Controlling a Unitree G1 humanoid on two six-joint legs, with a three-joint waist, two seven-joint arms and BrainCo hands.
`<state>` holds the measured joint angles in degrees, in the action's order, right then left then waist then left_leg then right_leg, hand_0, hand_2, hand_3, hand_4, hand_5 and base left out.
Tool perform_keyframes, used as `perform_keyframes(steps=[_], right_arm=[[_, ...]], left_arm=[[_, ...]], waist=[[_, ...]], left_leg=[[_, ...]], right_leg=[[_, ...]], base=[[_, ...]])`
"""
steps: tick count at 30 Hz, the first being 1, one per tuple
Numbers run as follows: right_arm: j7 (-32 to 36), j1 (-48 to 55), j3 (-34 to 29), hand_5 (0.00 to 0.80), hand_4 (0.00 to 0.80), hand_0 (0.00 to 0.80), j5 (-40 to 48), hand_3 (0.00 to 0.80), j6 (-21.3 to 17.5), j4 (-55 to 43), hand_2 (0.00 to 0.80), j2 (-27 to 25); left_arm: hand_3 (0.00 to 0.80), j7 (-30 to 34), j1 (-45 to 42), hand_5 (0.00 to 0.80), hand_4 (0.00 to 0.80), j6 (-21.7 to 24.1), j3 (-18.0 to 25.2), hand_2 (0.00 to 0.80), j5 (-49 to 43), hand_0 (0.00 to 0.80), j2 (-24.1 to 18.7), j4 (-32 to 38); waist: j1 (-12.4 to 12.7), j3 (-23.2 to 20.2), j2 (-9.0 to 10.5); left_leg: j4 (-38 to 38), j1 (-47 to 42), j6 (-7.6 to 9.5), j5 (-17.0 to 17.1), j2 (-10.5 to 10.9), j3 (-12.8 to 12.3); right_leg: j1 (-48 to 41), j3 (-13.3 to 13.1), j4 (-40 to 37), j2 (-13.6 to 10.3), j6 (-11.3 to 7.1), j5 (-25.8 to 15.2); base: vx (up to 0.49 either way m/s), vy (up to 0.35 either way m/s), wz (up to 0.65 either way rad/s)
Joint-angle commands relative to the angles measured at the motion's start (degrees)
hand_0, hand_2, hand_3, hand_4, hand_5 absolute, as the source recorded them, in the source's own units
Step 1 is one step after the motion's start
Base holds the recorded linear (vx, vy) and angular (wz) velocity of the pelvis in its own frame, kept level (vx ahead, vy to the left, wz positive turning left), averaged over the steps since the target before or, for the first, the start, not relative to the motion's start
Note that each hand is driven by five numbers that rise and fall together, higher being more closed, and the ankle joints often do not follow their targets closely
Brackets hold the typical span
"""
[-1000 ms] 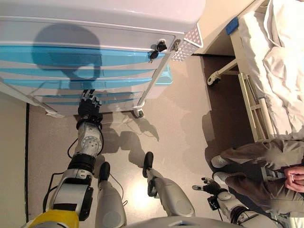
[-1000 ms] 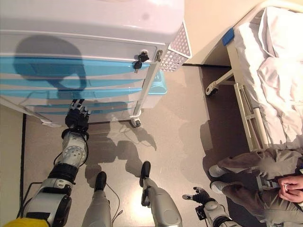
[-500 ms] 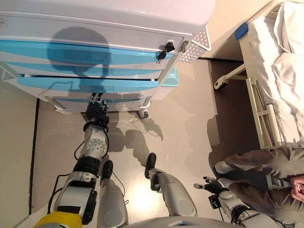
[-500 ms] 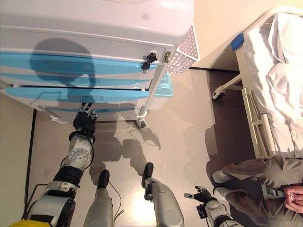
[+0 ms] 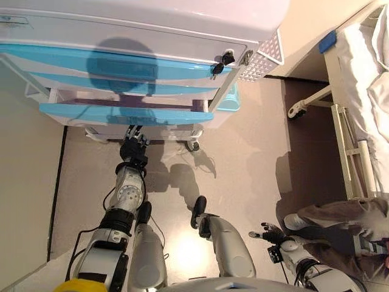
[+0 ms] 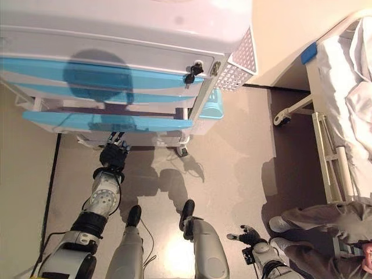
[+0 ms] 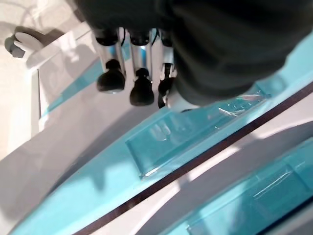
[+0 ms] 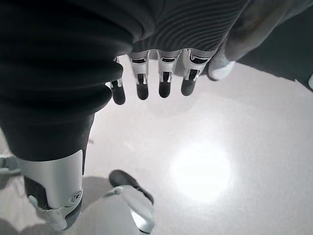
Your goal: Open the drawer and pick up the medicine
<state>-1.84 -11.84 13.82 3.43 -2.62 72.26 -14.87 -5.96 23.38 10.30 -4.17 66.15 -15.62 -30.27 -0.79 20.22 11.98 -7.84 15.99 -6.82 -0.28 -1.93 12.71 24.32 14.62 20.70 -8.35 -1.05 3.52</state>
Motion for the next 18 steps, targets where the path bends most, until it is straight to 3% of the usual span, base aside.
perform_keyframes(steps=[1,18], right_arm=[[-1.2,2.8,0.5,0.0,0.0,0.0,-0.5,0.0,-0.1,1.0,0.0,-3.0],[-1.5,3.0,-1.3,0.0,0.0,0.0,-0.5,0.0,0.0,1.5,0.0,-3.7]], left_arm=[[0.8,9.9,5.3,0.8,0.8,5.3,-1.5,0.8,-4.3,0.8,-1.2,22.1],[0.8,11.5,-1.8,0.8,0.8,2.8,-3.0,0.8,-3.7,0.8,0.9,26.0]], waist=[[1.4,-5.3,-1.08],[3.4,-3.9,-3.46]], left_leg=[[-3.7,6.7,4.15,1.1,3.4,2.4],[-4.1,6.6,4.27,1.7,4.4,5.3]], right_leg=[[-0.6,0.9,3.8,1.0,-3.37,1.5],[-0.3,3.3,8.3,-0.4,-3.06,3.8]], base=[[-0.002,-0.015,0.09],[0.006,-0.018,0.11]])
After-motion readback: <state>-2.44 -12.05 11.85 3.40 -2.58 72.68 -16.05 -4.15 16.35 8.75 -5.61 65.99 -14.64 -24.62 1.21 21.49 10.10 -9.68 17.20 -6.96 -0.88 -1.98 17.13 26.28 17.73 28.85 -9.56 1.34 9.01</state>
